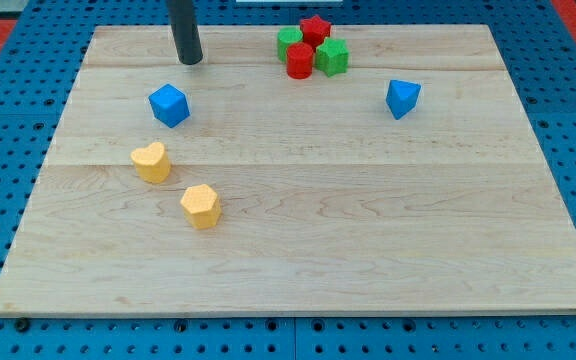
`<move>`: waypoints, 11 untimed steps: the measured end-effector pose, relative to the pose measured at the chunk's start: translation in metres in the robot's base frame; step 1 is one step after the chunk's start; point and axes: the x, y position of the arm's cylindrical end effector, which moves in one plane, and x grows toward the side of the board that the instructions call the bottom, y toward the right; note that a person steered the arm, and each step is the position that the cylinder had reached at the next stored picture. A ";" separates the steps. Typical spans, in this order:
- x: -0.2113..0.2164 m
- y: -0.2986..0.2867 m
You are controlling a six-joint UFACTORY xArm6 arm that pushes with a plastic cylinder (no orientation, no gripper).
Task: Slide the yellow hexagon towards bottom center of the board
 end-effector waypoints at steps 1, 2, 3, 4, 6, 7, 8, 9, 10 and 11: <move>0.000 0.000; 0.024 0.000; 0.088 0.000; 0.147 0.000; 0.195 0.003; 0.222 0.056; 0.246 0.061; 0.241 0.022; 0.271 0.005; 0.291 0.045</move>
